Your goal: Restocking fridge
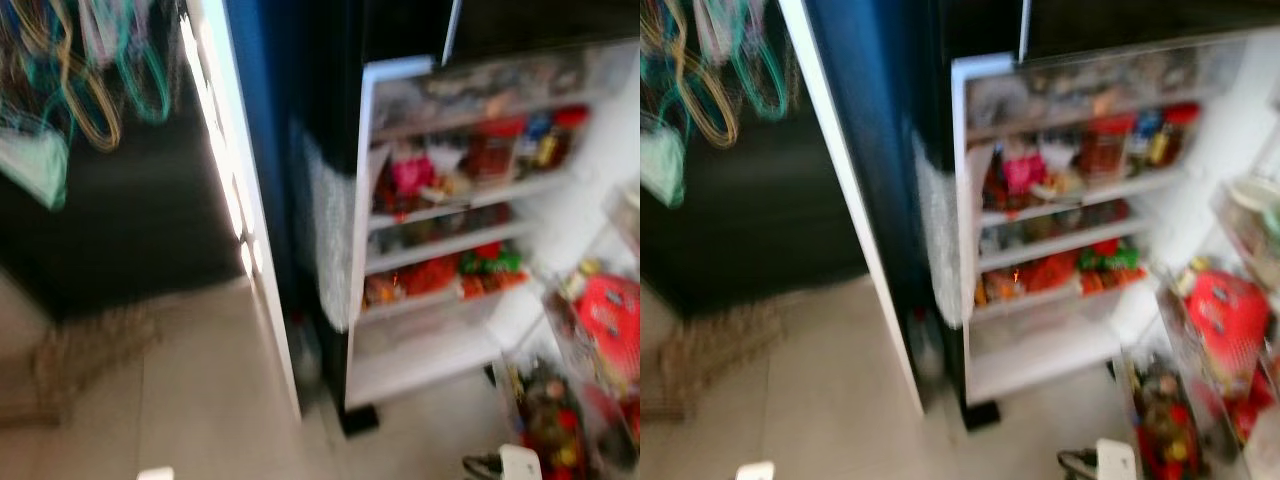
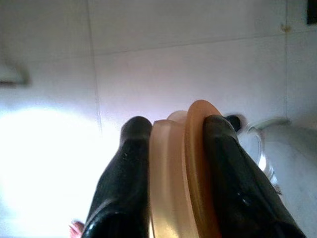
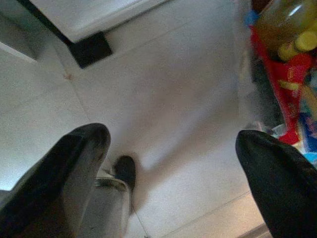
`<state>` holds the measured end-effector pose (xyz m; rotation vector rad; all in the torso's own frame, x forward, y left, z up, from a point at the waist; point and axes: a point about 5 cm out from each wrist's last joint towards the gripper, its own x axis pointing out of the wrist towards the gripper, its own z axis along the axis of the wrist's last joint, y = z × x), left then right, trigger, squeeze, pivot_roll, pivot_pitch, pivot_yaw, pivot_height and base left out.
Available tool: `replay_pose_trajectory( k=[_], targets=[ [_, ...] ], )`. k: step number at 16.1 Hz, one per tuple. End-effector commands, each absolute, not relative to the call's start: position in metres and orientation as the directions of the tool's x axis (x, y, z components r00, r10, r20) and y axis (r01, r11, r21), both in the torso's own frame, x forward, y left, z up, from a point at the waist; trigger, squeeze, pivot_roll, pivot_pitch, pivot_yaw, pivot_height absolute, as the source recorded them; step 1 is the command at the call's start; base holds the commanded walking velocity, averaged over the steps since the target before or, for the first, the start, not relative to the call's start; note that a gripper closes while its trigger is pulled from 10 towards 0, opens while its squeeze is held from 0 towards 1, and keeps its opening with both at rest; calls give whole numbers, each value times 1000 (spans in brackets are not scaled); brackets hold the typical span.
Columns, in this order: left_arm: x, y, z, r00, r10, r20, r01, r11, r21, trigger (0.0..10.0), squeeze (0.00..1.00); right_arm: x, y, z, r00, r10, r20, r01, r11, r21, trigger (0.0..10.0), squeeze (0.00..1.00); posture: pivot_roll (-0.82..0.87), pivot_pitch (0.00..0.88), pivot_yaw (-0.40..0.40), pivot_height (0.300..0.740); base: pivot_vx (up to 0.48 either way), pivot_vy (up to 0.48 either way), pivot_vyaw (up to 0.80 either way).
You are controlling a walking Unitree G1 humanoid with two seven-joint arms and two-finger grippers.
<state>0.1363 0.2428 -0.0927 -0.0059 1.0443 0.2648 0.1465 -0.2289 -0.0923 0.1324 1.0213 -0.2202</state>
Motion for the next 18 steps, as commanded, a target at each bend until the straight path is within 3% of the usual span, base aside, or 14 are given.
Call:
replay_pose_trajectory(
  k=[1,5,10,13,18],
  targets=[
    [134,244,-93,465,214,-859,-227,967,118,10000,0,141,-229,-95,482,-128,-867,242,970,-8,10000,0,20,0,22,740,0,-428,0],
    [134,242,-94,466,213,-859,-227,967,117,10000,0,138,-235,-94,463,-193,-865,264,962,-73,10000,0,20,0,20,740,0,-427,0],
    [146,231,-93,475,205,-856,-227,968,105,10000,0,138,-237,-94,458,-226,-860,273,956,-106,10000,0,22,0,23,740,0,0,0],
    [134,254,-91,466,229,-855,-243,962,125,10000,0,140,-242,-91,468,-296,-832,220,952,-215,10000,0,24,0,24,740,0,0,0],
    [134,261,-88,474,231,-850,-248,961,123,10000,0,141,-245,-90,464,-369,-805,205,929,-308,10000,0,22,0,28,740,0,0,0]
  ],
)
